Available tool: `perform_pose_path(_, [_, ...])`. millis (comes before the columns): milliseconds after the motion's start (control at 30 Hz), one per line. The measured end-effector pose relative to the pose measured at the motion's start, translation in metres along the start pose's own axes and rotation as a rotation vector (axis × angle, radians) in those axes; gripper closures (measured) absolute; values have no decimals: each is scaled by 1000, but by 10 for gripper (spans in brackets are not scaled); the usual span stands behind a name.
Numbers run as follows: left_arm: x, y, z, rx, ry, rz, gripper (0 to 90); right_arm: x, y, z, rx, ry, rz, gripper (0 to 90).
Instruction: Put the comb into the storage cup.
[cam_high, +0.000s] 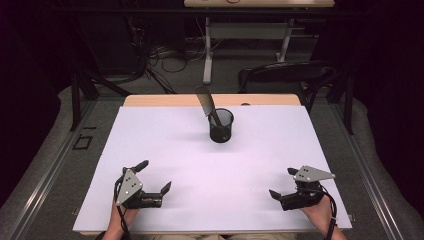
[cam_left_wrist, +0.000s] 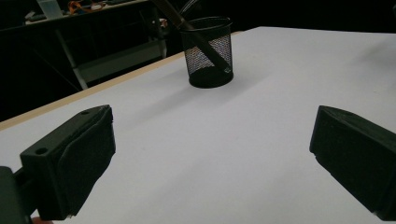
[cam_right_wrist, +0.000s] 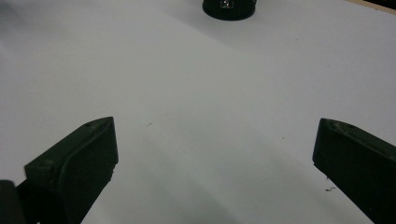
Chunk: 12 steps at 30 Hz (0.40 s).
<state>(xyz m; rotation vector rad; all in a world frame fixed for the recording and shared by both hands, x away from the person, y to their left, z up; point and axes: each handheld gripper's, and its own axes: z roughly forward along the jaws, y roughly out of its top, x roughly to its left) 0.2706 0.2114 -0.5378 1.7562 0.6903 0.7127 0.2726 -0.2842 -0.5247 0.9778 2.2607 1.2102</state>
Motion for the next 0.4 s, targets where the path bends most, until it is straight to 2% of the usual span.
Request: perform_pose_path(400, [0,0,0,1,1,7,2,0,-1,-4,-19,-11,-13,0])
